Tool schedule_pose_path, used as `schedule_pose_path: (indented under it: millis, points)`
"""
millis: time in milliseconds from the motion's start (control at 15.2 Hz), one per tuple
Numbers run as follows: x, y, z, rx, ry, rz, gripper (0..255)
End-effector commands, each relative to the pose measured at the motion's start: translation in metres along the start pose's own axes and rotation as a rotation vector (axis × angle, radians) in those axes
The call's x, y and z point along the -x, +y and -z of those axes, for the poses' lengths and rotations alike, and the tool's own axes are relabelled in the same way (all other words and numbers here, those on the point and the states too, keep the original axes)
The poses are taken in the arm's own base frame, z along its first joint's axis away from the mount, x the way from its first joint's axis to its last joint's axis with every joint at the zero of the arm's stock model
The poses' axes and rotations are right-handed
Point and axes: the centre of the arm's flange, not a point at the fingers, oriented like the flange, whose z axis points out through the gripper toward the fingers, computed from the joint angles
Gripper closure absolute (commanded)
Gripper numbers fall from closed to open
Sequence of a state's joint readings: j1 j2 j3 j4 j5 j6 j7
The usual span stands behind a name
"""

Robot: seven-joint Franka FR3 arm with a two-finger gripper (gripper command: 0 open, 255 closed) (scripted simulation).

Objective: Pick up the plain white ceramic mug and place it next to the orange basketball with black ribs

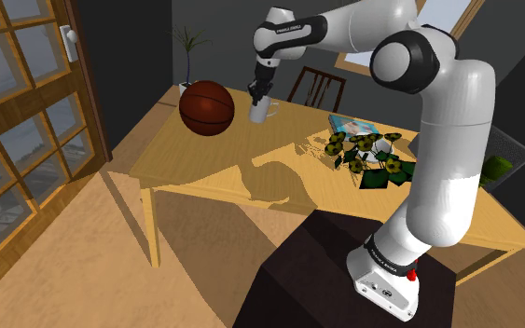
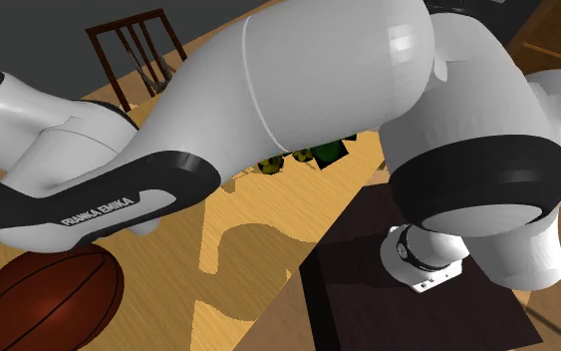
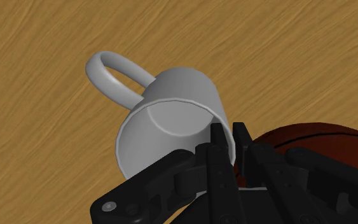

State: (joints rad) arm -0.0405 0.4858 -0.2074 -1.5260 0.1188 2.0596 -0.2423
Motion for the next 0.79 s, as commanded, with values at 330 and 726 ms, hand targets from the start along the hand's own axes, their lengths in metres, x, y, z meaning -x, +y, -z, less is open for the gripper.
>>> schedule_pose_path:
  millis: [330, 726]
  points:
    - [0.002, 0.0, -0.038, 0.0, 0.001, 0.0, 255]
    - [0.004, 0.0, -0.07, 0.0, 0.001, 0.0, 255]
